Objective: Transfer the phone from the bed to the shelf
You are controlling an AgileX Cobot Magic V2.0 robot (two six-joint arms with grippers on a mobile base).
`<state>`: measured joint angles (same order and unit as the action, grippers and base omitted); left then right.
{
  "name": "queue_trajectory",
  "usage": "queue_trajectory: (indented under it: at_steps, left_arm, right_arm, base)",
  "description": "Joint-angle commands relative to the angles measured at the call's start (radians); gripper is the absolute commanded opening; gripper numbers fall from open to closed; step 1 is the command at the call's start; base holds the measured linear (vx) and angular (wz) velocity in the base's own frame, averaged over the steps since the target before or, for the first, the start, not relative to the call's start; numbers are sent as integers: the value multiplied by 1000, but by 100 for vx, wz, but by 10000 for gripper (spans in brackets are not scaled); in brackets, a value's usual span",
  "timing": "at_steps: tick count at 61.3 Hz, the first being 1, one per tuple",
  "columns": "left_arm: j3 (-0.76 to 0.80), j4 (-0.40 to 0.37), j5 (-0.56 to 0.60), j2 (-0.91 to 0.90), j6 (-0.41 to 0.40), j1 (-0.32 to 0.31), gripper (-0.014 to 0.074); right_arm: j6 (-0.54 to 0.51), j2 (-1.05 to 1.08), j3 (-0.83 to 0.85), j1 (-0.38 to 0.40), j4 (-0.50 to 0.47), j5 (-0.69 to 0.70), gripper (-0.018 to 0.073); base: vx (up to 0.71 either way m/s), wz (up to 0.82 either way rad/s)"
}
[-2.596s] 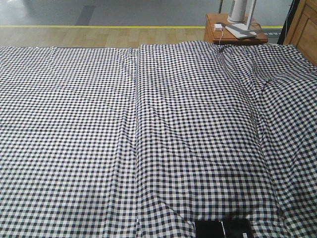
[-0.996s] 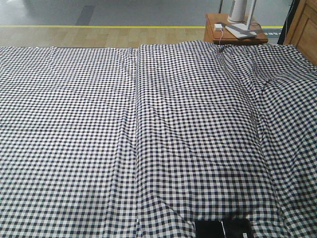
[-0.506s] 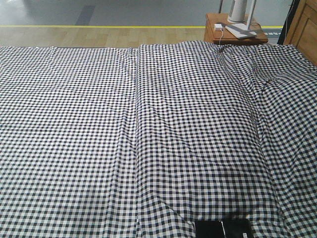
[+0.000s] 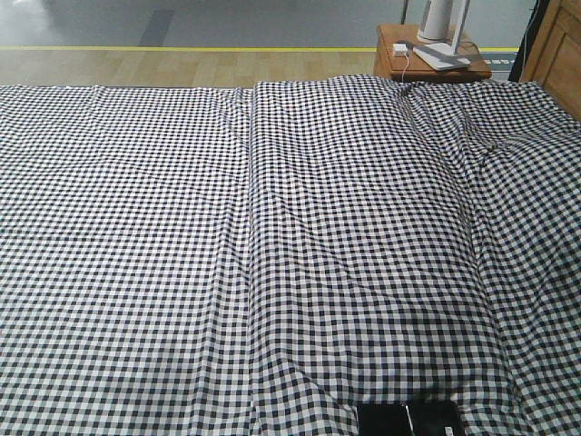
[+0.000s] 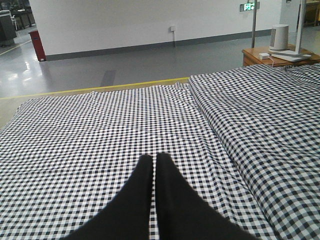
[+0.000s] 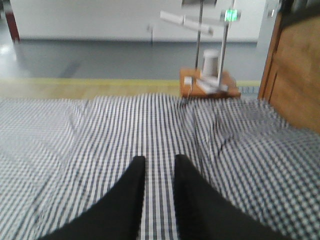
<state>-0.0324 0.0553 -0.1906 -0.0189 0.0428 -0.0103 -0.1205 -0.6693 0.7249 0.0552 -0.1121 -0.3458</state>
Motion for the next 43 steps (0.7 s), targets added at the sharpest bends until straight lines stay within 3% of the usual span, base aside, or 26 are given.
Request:
queue_trajectory:
  at_steps: [1,12,19,29,43]
  left_arm:
    - [26,-4,73,-4,-4,-2,1]
    - [26,-4,73,-4,-4,-2,1]
    - [26,-4,73,-4,-4,-2,1]
    - [26,-4,73,-4,-4,-2,1]
    - [26,-4,73,-4,-4,-2,1]
  right_arm:
    - [-14,-67,35,3,8,35,296]
    - [-28,-145,35,3,8,29,559]
    - [-28,-183,35,3,5,19,654]
    - [-21,-213,38,4,0,-35,661]
    - [80,-299,182,7,6,-282,653]
  base:
    - [0,0]
    - [0,0]
    - [0,0]
    - [0,0]
    - [0,0]
